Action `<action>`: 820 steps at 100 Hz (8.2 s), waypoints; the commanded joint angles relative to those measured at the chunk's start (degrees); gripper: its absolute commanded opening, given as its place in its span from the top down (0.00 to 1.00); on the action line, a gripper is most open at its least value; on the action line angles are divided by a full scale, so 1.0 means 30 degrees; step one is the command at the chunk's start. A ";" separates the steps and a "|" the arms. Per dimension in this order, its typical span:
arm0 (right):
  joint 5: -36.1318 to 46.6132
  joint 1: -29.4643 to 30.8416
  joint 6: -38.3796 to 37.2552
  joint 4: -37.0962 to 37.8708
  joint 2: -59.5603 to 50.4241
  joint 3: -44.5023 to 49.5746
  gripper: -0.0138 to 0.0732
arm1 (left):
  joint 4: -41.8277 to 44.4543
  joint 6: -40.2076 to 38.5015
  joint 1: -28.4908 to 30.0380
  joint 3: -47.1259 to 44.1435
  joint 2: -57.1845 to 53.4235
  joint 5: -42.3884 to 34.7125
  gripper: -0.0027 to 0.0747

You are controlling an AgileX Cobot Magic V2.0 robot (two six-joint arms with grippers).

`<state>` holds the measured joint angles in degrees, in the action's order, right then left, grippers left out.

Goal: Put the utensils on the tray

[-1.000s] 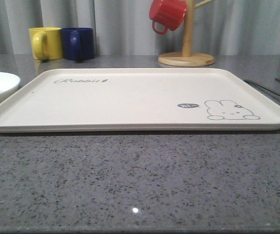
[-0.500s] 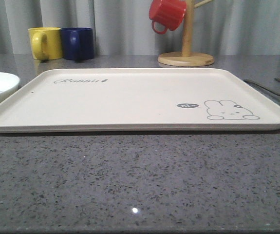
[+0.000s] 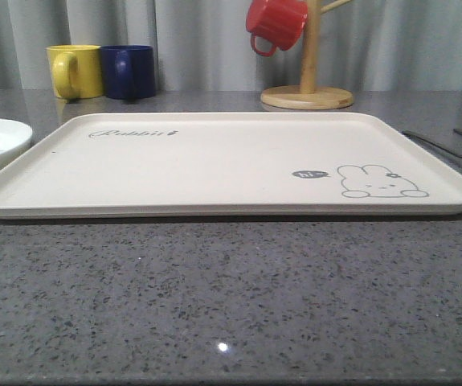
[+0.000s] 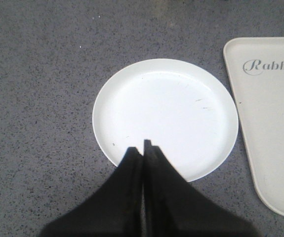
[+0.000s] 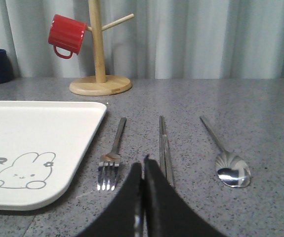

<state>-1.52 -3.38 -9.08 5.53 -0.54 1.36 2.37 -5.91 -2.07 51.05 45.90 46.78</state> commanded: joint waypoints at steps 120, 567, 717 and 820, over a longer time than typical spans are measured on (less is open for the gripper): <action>0.1533 0.0119 0.0101 0.0054 -0.0289 0.0064 0.92 | -0.2460 0.0564 0.4654 0.5693 1.2305 -0.0334 0.30; 0.1638 0.0108 0.0101 0.0054 -0.0289 0.0064 0.92 | -1.0862 0.8688 -0.0881 -0.9103 -0.9135 -1.2770 0.88; -1.5557 0.0108 0.0083 -0.0807 1.7685 -1.7174 0.40 | -1.0943 0.8688 -0.0881 -0.9232 -0.9353 -1.2770 0.99; -1.4947 -0.1759 0.1411 -0.2363 2.9663 -2.4170 0.35 | -1.0943 0.8688 -0.0881 -0.9232 -0.9353 -1.2770 0.99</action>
<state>-49.45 -8.59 -5.53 -0.87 88.93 -68.93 -29.69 20.03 -4.78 21.78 17.41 12.38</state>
